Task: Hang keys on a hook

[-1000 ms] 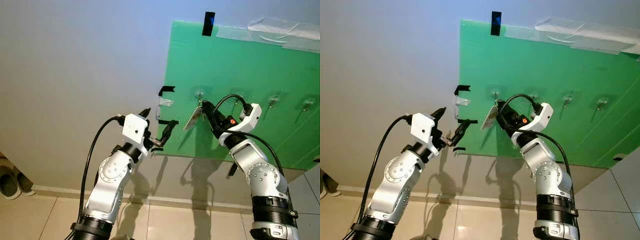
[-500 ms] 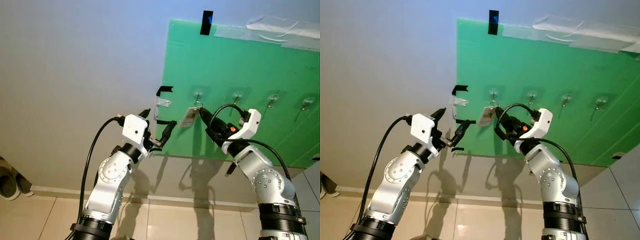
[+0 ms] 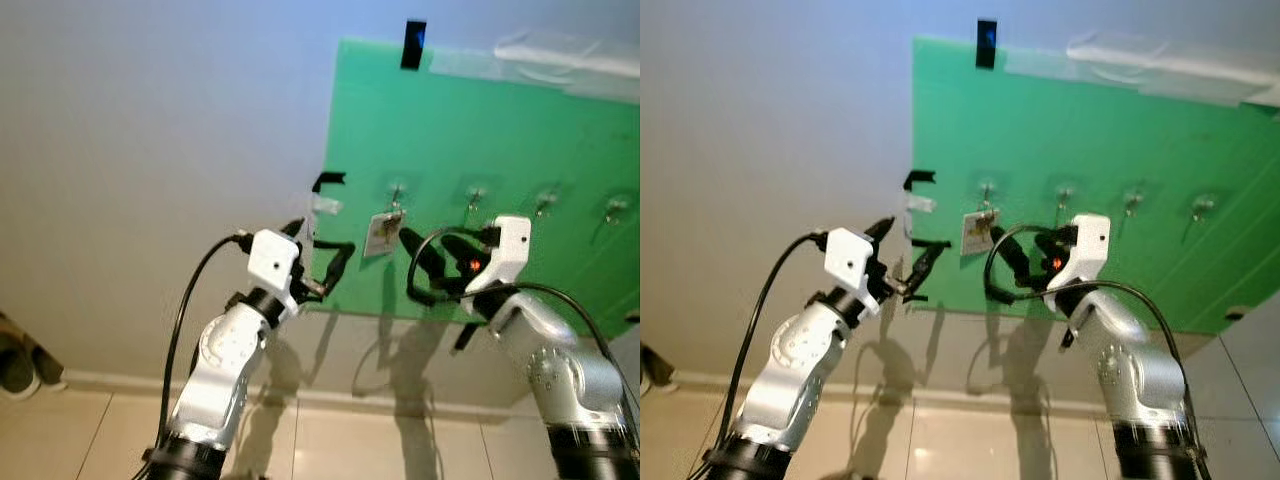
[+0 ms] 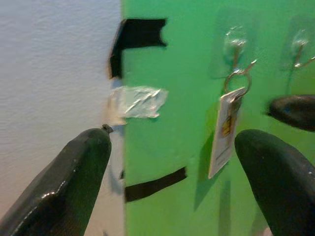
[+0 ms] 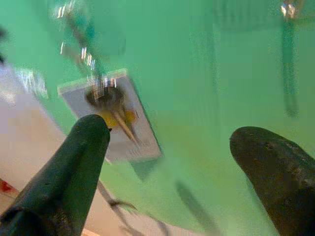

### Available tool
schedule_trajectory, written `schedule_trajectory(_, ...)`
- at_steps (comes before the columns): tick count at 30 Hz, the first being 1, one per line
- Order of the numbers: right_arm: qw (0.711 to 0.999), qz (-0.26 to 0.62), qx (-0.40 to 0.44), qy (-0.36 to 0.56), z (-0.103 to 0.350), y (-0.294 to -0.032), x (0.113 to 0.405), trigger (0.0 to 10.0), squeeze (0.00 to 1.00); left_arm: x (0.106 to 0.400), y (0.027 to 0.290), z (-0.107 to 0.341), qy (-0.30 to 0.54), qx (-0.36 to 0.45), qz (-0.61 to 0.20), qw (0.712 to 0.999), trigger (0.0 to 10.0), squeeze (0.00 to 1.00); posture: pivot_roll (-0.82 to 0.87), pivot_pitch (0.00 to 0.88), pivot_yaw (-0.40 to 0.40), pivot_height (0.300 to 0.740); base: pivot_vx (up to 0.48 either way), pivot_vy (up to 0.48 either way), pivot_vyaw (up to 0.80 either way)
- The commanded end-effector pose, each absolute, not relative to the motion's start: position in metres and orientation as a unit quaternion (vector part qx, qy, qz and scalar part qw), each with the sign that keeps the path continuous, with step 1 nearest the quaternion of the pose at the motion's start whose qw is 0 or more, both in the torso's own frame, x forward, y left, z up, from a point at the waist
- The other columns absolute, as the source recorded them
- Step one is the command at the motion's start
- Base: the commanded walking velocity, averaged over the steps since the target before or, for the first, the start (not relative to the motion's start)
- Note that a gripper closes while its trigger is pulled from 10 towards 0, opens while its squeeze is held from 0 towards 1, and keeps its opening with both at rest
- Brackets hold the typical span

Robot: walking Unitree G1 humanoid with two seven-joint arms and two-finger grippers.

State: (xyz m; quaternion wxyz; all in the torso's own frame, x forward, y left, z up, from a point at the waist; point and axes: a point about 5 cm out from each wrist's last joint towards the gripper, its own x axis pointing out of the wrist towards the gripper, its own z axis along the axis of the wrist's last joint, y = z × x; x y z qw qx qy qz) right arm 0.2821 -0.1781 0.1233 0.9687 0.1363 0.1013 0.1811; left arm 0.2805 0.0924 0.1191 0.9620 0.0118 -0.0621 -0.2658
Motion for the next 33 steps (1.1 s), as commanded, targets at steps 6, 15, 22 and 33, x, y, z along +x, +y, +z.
schedule_trajectory(6, 0.989, 0.100, 0.091, 0.058, 0.109, -0.179, 0.245, 10.0, 1.00, 0.274, 0.109, 0.110, -0.026, -0.033, -0.228, 0.973, 10.0, 0.00, -0.09, 0.000, -0.017, 0.740, 0.000, 0.000, 0.00)
schedule_trajectory(15, 0.997, 0.028, -0.004, 0.072, 0.081, -0.186, 0.226, 10.0, 0.00, 0.271, 0.113, 0.100, 0.009, -0.003, -0.240, 0.971, 10.0, 0.00, -0.10, 0.000, 0.045, 0.740, 0.000, 0.000, 0.00)
schedule_trajectory(22, 0.997, -0.005, -0.016, 0.071, 0.074, -0.193, 0.230, 10.0, 0.00, 0.276, 0.116, 0.095, 0.026, -0.006, -0.225, 0.974, 10.0, 0.00, -0.11, 0.000, 0.059, 0.740, 0.000, 0.000, 0.00)
schedule_trajectory(33, 0.996, -0.013, -0.038, 0.077, 0.069, -0.199, 0.254, 10.0, 0.00, 0.281, 0.119, 0.089, 0.031, 0.005, -0.189, 0.981, 10.0, 0.00, -0.10, 0.000, 0.040, 0.740, -0.082, 0.256, 0.00)
